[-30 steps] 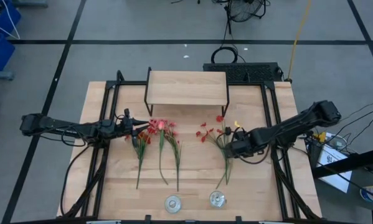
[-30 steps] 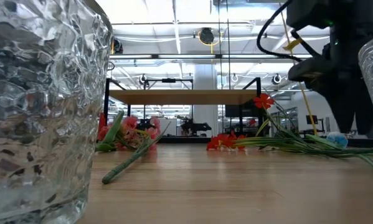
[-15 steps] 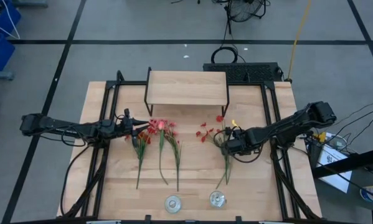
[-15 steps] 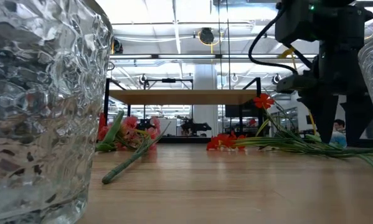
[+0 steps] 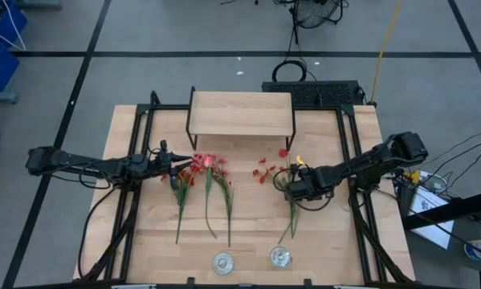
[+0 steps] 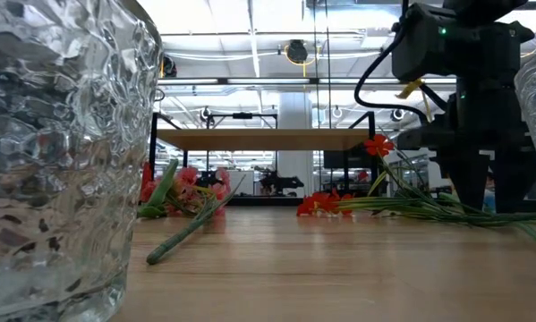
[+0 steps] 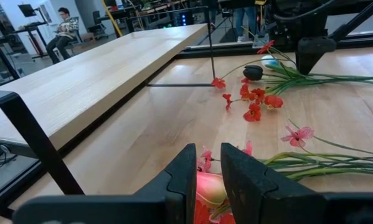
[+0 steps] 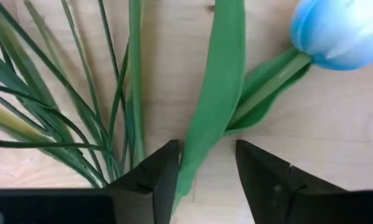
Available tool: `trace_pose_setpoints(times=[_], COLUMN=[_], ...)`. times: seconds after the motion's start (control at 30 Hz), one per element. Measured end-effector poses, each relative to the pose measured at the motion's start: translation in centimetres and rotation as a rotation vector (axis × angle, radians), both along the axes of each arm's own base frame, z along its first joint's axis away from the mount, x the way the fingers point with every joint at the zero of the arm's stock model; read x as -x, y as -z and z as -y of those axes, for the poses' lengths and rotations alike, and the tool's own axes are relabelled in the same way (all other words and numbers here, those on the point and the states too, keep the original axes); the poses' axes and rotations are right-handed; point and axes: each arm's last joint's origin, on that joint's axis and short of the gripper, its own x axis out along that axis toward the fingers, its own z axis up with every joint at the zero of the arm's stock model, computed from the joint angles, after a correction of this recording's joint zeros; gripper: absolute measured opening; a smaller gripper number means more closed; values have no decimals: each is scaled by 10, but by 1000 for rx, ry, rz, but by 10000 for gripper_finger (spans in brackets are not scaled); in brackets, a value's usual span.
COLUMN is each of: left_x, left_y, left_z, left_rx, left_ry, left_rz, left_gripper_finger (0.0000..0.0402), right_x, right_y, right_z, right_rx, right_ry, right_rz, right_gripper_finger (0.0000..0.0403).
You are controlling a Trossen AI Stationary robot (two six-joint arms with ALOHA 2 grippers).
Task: Pick and place flowers into a vace then onto a shelf
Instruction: Put the white flower into the right transparent vase
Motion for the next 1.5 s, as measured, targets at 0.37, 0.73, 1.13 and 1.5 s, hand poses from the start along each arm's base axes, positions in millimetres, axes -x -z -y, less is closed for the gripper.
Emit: trace_pose_setpoints(times=[0.37, 0.73, 1.13, 1.5], left_x=[0, 0, 0, 0], left_y=[0, 0, 0, 0], left_z=[0, 0, 0, 0], left_rx=[0, 0, 0, 0], left_ry=[0, 0, 0, 0], left_rz=[0, 0, 0, 0], left_gripper_finger=[81, 81, 81, 81], right_x=[1, 13, 42, 39], right_y=[0, -31, -91, -141], right_z=[-1, -12, -30, -62], right_rx=[23, 103, 347, 568], right_ry=[-53, -143, -539, -1005], right_rz=[-1, 169, 559, 1066], right_gripper_finger=[11, 4, 1, 1])
